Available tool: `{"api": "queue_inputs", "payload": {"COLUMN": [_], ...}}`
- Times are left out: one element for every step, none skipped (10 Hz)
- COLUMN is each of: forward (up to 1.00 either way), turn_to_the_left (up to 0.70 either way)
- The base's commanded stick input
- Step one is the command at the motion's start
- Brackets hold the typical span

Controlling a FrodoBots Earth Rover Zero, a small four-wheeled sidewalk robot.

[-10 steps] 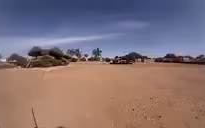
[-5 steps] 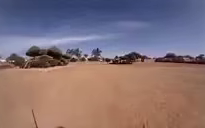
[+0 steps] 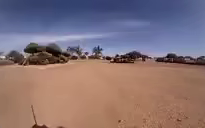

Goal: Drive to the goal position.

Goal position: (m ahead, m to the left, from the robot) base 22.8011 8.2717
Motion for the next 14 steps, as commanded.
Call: {"api": "queue_inputs", "payload": {"forward": [0.7,0.7,0.7,0.7,0.7,0.7,0.7,0.7,0.7,0.7,0.7,0.7,0.7,0.7], "turn_to_the_left": [0.0,0.0,0.0,0.0,0.0,0.0,0.0,0.0,0.0,0.0,0.0,0.01,0.02,0.1]}}
